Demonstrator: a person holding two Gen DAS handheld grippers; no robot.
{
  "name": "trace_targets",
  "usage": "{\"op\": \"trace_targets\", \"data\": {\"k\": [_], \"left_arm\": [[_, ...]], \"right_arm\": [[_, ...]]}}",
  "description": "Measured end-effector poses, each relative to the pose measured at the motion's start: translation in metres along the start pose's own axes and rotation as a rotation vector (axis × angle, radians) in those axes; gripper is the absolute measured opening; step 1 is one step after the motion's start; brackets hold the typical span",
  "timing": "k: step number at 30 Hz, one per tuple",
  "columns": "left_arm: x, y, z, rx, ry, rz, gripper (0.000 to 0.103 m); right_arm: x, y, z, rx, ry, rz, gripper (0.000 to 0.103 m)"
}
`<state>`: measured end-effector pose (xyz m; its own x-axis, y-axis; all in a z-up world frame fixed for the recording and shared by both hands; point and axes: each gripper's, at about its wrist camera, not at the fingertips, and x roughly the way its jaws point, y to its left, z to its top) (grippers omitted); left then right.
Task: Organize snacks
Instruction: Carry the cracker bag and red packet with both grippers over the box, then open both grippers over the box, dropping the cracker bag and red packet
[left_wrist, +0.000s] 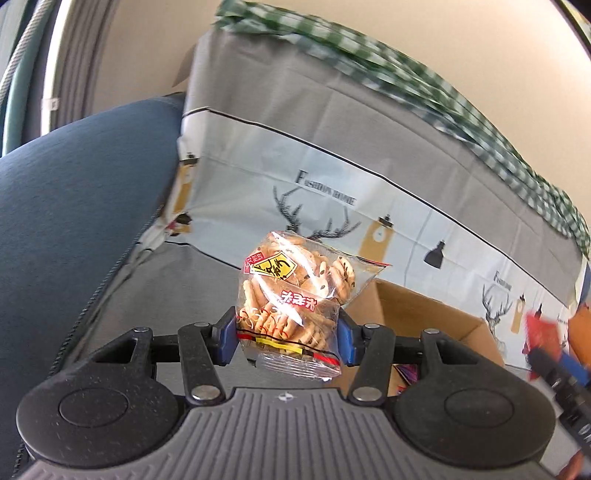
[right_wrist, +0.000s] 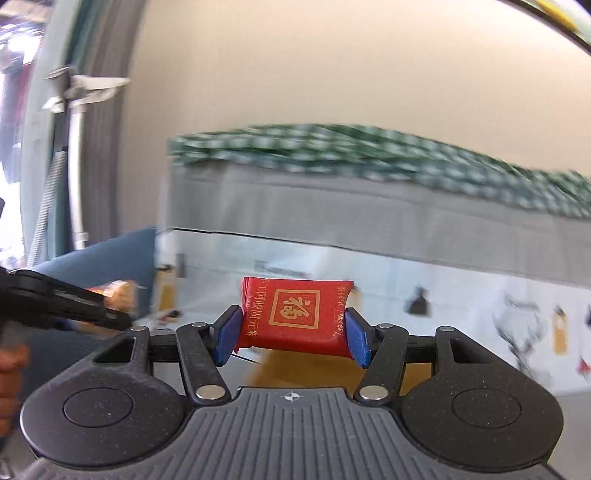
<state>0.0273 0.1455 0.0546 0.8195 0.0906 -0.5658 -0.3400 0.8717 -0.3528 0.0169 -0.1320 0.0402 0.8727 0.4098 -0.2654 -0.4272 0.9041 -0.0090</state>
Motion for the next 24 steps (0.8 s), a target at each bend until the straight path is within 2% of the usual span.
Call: {"op": "trace_targets", "data": {"k": [3,7,11,18,24], "left_arm": [[0.005,-0.014,-0.001,0.012,-0.005,-0.015,0.057],[0.011,-0.029,-0.001,0.02,-0.01,-0.041,0.057],[0.017,-0.047,-0.003,0.032,-0.016,-0.074,0.057],[0.022,-0.094,-0.015,0.103,-0.032,-0.181,0.057],[0.02,-0.13,-0.027,0.187,-0.056,-0.282,0.057]], "right_arm": [[0.004,-0.022,-0.012,0.019,0.053,-0.034,0.061],[0.001,-0.043,-0.017,0.002,0.035,-0.066,0.061],[0.0,-0.06,-0.025,0.002,0.054,-0.096,0.061],[-0.006,-0.086,-0.034,0.032,0.062,-0.128,0.061],[-0.002,-0.089,-0.037,0.03,0.068,-0.13,0.062]]}}
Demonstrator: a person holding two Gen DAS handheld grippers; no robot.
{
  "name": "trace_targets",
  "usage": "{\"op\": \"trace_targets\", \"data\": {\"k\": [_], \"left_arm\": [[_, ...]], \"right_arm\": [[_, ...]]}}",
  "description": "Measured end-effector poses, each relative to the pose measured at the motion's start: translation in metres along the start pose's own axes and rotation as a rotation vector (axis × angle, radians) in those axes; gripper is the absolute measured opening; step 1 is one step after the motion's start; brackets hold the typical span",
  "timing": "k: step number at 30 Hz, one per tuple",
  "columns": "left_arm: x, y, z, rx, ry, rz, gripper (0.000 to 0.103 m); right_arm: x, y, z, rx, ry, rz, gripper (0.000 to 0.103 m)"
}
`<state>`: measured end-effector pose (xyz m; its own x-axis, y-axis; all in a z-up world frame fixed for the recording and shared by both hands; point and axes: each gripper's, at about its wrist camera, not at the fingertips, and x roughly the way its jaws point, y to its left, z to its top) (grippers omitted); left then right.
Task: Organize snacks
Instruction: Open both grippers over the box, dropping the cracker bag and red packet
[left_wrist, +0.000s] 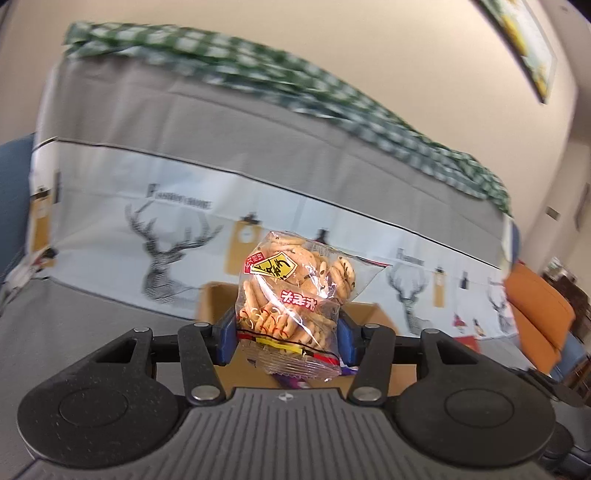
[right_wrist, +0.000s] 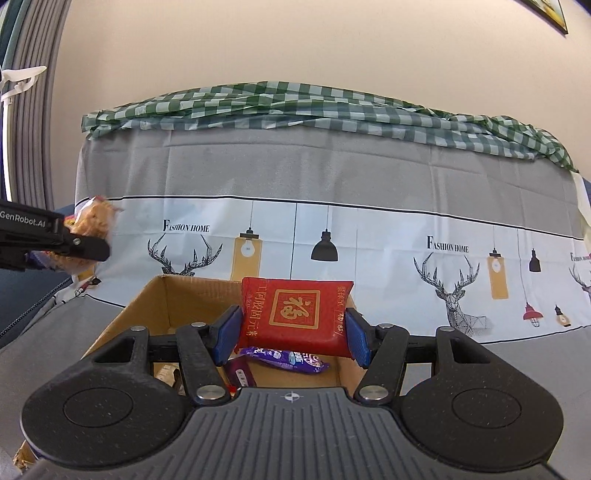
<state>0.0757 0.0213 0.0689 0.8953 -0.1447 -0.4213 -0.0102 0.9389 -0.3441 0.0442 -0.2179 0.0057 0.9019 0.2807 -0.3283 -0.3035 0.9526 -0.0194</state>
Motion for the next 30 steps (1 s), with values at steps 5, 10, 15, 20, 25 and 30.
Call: {"op": "trace_targets", "data": {"k": [5,10,15,20,25,30], "left_arm": [[0.002,-0.014,-0.004,0.028,0.006,-0.099,0.086],[-0.007,-0.009,-0.003,0.016,-0.028,-0.095,0.088],[-0.027,-0.014,-0.013,0.07,-0.046,-0.035,0.096],[-0.063,-0.024,-0.037,0.097,-0.037,0.034,0.098],[-0.093,-0.032,-0.065,0.056,0.047,0.084,0.102],[-0.109,-0.045,-0.1,0.049,0.123,0.172,0.102]], "right_arm": [[0.005,0.008,-0.002,-0.035,0.01,-0.029,0.079],[0.006,0.008,-0.001,-0.027,0.013,-0.035,0.098],[-0.001,0.003,-0.001,0.03,0.032,-0.025,0.102],[-0.027,-0.006,-0.007,0.086,0.072,-0.03,0.102],[-0.069,-0.015,-0.029,0.13,0.128,-0.057,0.102],[-0.098,-0.021,-0.047,0.177,0.155,-0.08,0.102]]}}
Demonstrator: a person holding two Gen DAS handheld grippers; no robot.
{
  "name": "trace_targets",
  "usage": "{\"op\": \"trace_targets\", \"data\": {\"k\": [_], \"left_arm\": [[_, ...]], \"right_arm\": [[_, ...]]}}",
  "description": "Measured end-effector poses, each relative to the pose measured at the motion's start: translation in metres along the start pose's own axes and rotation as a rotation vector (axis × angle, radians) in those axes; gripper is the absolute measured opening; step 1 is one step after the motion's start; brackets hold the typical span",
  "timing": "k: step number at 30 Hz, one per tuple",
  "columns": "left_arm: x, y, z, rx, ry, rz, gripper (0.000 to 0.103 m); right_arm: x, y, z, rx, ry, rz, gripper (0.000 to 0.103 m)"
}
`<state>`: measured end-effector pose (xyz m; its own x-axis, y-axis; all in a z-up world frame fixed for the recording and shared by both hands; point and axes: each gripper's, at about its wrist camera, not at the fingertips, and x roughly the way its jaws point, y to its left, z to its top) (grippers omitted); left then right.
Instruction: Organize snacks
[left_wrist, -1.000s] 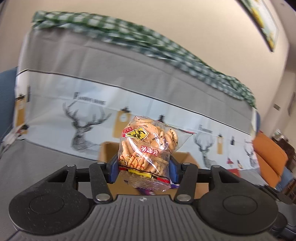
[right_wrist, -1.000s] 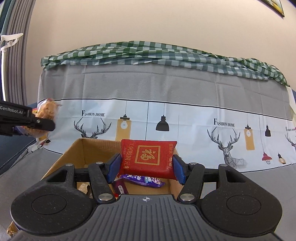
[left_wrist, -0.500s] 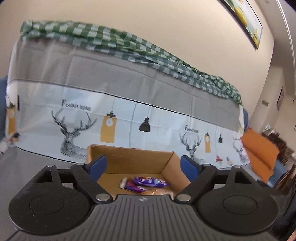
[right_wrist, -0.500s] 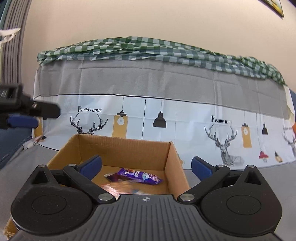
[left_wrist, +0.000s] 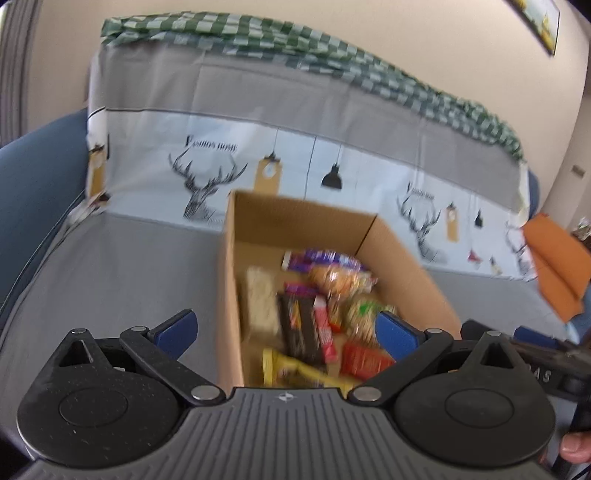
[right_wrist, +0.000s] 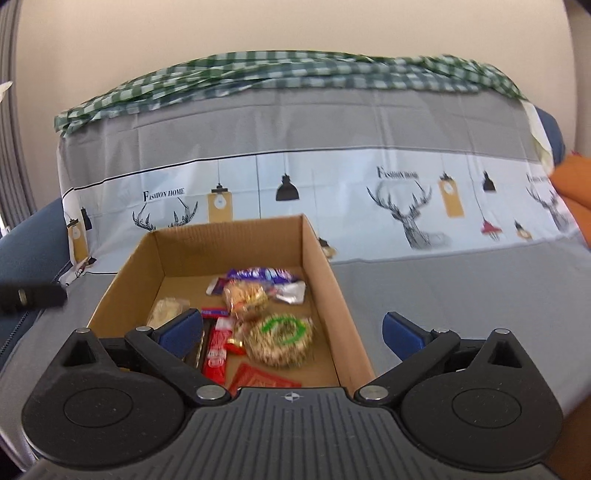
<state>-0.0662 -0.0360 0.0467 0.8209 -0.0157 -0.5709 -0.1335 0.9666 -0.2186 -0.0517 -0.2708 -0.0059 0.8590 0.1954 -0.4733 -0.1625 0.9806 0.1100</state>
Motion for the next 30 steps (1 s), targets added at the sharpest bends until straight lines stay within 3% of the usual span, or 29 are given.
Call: {"op": "trace_targets", "data": {"k": [6,18,30], "left_arm": [[0.016,-0.015,-0.022,0.065,0.058,0.015,0.102],[0.043,-0.011,-0.015,0.04,0.088,-0.002,0.102],[0.047,-0.011,-0.014,0.033,0.093,-0.007,0.102]], "right_arm": [[0.008,0.007,-0.009,-0.076,0.035,-0.032,0.102],[0.026,0.014,-0.009,-0.1,0.078,-0.018,0.102],[0.028,0.023,-0.01,-0.149,0.077,-0.005,0.102]]}}
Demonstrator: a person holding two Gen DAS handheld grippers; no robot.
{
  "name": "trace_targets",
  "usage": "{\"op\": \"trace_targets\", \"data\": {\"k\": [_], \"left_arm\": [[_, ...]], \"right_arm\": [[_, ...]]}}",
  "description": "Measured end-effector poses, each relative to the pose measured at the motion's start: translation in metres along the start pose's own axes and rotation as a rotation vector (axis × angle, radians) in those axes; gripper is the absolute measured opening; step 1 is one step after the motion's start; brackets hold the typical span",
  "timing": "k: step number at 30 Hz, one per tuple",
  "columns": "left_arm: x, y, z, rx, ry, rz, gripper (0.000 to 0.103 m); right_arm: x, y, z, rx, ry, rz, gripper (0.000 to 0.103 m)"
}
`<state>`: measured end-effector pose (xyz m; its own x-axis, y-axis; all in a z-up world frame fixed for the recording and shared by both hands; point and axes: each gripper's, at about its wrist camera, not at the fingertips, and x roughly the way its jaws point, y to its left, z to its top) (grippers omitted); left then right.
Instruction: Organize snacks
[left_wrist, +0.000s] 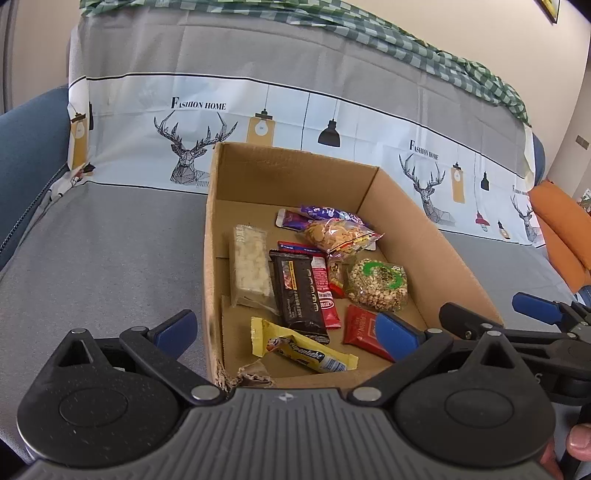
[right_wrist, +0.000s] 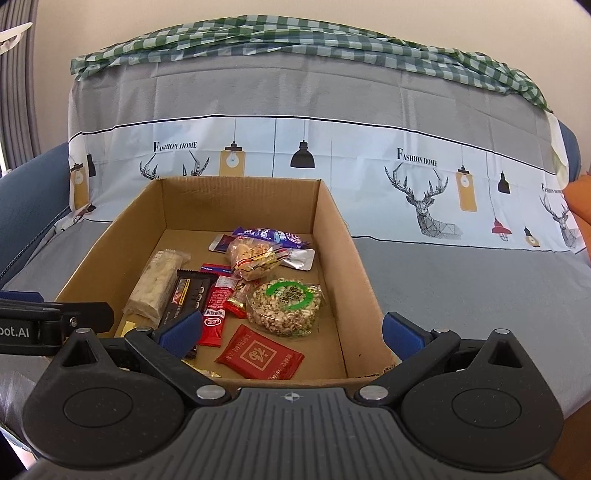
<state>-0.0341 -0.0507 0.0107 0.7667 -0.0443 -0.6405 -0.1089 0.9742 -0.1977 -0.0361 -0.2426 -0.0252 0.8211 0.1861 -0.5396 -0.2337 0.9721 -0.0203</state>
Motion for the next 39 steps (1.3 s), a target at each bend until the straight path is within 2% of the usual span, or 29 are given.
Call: {"op": "trace_targets", "data": {"k": [39], "left_arm": [[-0.0017,-0.0034,0.0017,0.008,-0.009,-0.017,0.102]], "right_arm": [[-0.0039,0.0022,0.0005,-0.021,-0.016,-0.002,0.102]]}}
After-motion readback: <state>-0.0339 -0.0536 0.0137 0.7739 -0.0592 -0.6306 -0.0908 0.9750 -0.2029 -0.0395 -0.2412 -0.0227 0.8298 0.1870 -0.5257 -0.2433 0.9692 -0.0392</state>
